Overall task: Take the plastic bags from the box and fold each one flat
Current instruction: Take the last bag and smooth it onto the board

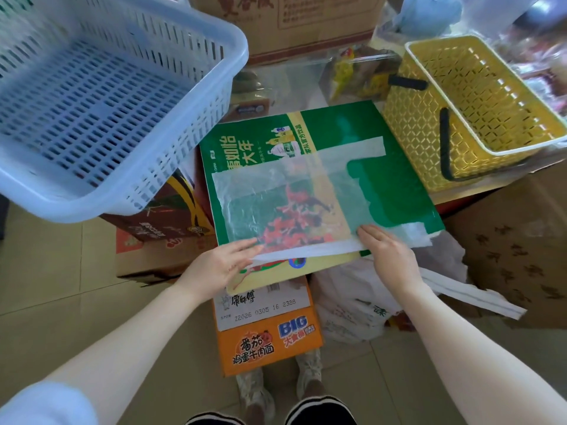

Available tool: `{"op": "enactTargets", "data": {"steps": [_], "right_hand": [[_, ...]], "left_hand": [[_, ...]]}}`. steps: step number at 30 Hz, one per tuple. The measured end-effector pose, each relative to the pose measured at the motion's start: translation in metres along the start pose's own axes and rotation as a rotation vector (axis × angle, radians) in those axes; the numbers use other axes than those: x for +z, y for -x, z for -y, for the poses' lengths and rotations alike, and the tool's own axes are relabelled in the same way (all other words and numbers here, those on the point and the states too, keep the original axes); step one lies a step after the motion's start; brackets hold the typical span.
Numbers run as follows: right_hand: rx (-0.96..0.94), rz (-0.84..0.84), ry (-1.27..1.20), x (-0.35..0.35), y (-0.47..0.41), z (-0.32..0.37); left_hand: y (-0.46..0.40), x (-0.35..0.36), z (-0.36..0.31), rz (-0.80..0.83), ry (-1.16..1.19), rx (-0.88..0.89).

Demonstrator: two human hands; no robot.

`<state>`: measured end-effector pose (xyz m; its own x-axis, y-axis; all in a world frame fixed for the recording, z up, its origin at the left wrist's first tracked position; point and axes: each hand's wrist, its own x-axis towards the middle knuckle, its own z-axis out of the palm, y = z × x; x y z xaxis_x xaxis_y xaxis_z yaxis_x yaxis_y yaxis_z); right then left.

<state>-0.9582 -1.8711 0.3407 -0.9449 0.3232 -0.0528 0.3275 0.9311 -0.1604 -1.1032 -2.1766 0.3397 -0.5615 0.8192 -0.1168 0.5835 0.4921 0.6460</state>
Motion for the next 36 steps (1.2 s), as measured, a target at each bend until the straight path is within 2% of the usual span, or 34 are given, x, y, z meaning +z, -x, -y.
{"op": "enactTargets", "data": {"steps": [4,6,9,12,14,16,19,22,26,28,30,32,36], "right_hand": [[0.122,0.200,-0.097,-0.005,-0.006,-0.022],[0.111,0.255,-0.151,-0.010,-0.007,-0.020],[-0.115,0.195,-0.173,-0.014,-0.001,0.015],[-0.367,0.215,-0.127,0.001,0.000,0.056],[-0.392,0.219,-0.076,0.019,-0.007,0.062],[-0.367,0.206,-0.019,0.031,-0.012,0.048],[-0.310,0.174,0.047,0.034,-0.015,0.015],[-0.225,0.151,0.078,0.029,-0.017,-0.022],[-0.016,0.094,0.116,0.020,-0.021,-0.045],[-0.084,0.043,0.141,0.013,-0.024,-0.030],[-0.234,0.007,0.116,0.011,-0.026,-0.008],[-0.333,-0.003,0.065,0.012,-0.028,0.015],[-0.528,0.152,0.062,0.025,-0.025,0.032]], "left_hand": [[-0.007,-0.003,-0.016,0.085,-0.078,-0.099],[-0.015,0.000,-0.029,0.009,-0.122,-0.158],[-0.035,0.021,-0.056,-0.126,-0.173,-0.195],[-0.053,0.054,-0.076,-0.126,-0.271,-0.217],[-0.056,0.069,-0.073,-0.093,-0.360,-0.271],[-0.053,0.074,-0.060,-0.080,-0.478,-0.329],[-0.043,0.073,-0.046,-0.073,-0.556,-0.323],[-0.037,0.068,-0.045,-0.040,-0.545,-0.343],[-0.037,0.066,-0.046,-0.028,-0.477,-0.380],[-0.036,0.063,-0.044,-0.035,-0.401,-0.362],[-0.031,0.060,-0.041,-0.042,-0.342,-0.327],[-0.020,0.061,-0.040,-0.029,-0.362,-0.301],[0.003,0.065,-0.036,-0.019,-0.397,-0.242]]}}
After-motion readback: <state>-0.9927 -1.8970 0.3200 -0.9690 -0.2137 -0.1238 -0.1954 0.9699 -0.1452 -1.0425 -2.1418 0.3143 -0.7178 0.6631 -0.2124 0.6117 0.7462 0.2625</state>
